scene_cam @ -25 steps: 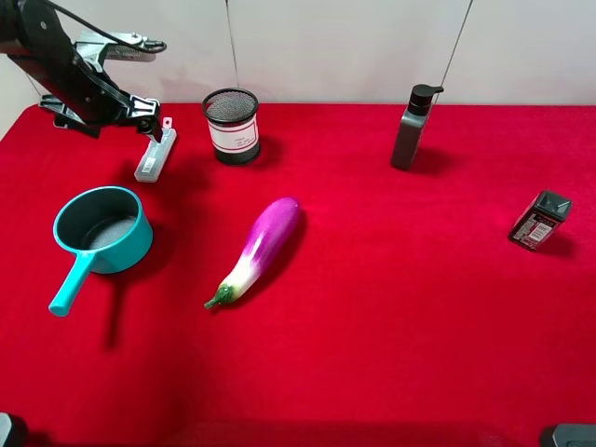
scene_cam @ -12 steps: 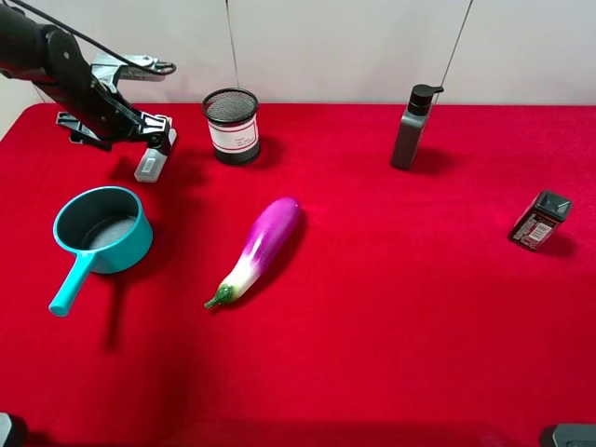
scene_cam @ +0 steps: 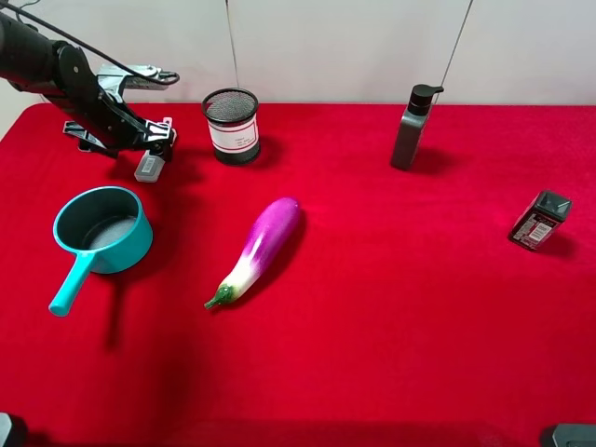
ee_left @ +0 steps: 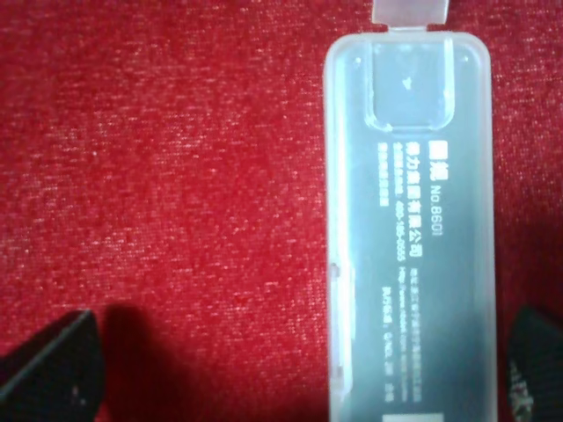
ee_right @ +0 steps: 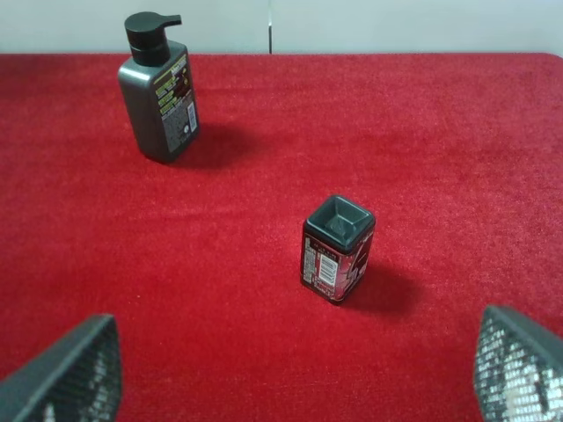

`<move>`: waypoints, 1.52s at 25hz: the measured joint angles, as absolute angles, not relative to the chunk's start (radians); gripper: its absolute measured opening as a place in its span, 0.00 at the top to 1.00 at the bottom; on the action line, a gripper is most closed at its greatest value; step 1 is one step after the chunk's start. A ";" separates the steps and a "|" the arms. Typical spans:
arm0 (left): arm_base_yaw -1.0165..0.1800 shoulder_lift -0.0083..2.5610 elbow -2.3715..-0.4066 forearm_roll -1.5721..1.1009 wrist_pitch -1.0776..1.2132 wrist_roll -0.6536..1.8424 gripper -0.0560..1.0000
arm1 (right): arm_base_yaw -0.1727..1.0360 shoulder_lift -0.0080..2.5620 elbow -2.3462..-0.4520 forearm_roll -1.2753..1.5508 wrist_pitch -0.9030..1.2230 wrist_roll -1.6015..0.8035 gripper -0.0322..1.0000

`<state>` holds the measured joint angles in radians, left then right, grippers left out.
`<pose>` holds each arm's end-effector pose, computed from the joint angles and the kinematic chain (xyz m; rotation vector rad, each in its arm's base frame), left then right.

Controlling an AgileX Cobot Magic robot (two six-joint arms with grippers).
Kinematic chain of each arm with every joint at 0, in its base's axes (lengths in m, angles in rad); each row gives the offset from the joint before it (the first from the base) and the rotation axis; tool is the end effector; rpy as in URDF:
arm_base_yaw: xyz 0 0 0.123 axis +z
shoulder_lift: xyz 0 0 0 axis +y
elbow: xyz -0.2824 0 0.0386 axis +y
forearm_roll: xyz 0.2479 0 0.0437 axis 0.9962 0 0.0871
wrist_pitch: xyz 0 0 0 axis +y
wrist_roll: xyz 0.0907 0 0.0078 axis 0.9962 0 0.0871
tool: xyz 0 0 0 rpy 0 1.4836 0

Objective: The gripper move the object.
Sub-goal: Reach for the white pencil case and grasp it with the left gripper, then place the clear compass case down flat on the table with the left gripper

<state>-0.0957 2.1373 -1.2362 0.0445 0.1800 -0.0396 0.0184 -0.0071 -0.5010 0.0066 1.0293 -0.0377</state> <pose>0.4200 -0.0396 0.0970 0.1250 2.5616 -0.0246 -0.0048 0.0004 0.2800 -0.0564 2.0040 -0.0045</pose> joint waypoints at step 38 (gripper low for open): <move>-0.096 2.113 -1.236 0.042 0.166 -0.072 0.57 | 0.018 -0.007 -0.501 0.007 1.029 -0.038 0.38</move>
